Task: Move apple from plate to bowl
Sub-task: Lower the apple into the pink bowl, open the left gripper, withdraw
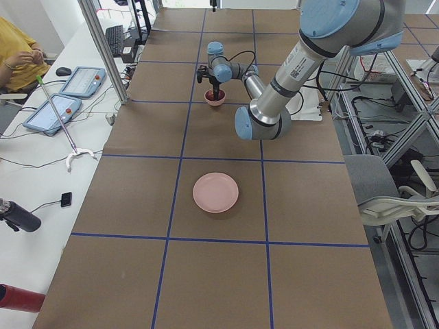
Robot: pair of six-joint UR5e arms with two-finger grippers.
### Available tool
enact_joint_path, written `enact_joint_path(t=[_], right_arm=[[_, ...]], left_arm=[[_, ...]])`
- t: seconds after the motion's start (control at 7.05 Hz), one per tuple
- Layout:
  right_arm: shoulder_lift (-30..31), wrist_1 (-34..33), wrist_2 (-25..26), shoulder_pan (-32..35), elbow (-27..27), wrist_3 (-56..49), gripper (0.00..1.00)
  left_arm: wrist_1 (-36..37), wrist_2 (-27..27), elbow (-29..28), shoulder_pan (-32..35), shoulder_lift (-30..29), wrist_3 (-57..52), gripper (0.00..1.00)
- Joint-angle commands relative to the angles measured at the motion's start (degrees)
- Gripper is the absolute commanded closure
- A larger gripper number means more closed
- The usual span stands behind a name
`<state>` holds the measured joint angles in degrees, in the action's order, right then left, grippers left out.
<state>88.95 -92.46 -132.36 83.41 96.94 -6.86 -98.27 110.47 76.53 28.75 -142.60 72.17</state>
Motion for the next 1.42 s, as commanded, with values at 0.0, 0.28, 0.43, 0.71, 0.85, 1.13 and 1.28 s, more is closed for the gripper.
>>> enact_joint_path(t=[0.0,0.28,0.43,0.71,0.85,1.13,1.28], right_arm=[[0.0,0.0,0.0,0.0,0.0,0.0,0.0],[0.0,0.0,0.0,0.0,0.0,0.0,0.0],[0.0,0.0,0.0,0.0,0.0,0.0,0.0],[0.0,0.0,0.0,0.0,0.0,0.0,0.0],[0.0,0.0,0.0,0.0,0.0,0.0,0.0],[0.2,0.0,0.0,0.0,0.0,-0.1,0.0],[0.2,0.0,0.1,0.0,-0.2,-0.1,0.0]], left_arm=[[0.1,-0.1,0.7,0.0,0.0,-0.1,0.03],[1.0,0.0,5.2,0.3,0.3,-0.1,0.03],[1.5,0.0,9.0,0.3,2.6,-0.1,0.03],[5.7,-0.1,16.8,3.1,8.6,-2.6,0.03],[6.5,-0.1,22.1,4.1,14.5,-9.6,0.03],[6.7,0.2,37.4,9.0,33.3,-24.3,0.03],[6.6,1.9,41.5,14.5,41.1,-32.5,0.03]])
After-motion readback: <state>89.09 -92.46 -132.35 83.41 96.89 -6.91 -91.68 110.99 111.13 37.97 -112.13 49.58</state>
